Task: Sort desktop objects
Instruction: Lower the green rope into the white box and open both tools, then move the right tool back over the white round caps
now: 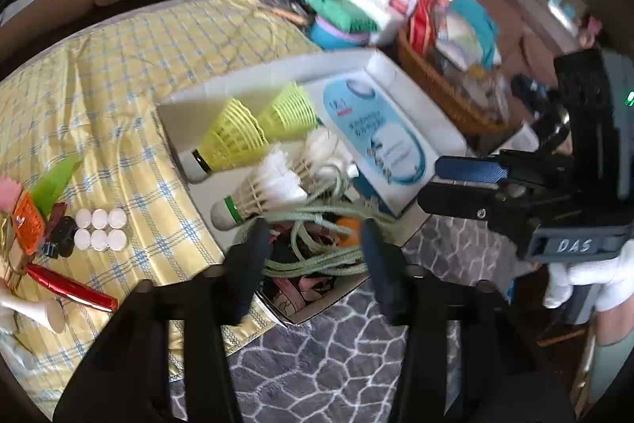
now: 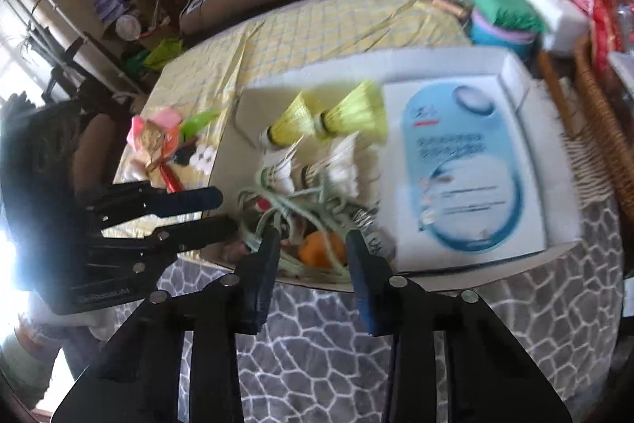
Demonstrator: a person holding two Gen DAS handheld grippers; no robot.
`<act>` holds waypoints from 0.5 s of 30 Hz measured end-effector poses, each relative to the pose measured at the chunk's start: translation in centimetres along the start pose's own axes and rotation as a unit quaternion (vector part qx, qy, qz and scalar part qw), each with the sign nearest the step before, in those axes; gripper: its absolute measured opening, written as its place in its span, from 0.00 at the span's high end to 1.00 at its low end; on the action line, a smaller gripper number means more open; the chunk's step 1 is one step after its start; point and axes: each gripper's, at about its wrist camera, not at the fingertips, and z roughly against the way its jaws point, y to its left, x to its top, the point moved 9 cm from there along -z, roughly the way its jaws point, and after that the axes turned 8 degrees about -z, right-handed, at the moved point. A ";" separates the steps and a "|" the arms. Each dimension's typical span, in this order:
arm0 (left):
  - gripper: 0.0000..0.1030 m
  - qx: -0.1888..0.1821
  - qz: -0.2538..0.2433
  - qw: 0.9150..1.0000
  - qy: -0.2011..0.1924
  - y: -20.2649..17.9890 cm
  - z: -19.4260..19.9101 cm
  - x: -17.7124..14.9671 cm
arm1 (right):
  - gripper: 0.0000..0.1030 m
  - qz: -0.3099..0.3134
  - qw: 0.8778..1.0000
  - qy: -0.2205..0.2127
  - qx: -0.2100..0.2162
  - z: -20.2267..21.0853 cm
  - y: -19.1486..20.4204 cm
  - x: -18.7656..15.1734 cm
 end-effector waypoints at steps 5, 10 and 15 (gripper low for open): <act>0.72 0.005 0.012 1.000 -0.001 0.6 0.1 -0.3 | 0.65 0.001 1.000 0.004 -0.003 -2.1 1.3 -0.2; 0.43 0.023 0.024 0.999 -0.043 3.0 3.8 -1.5 | 0.41 0.014 0.999 -0.040 0.005 -1.0 3.6 0.4; 0.02 0.043 0.043 0.996 -0.071 6.5 7.2 -3.8 | 0.15 0.044 0.996 -0.069 0.041 -0.1 8.7 0.7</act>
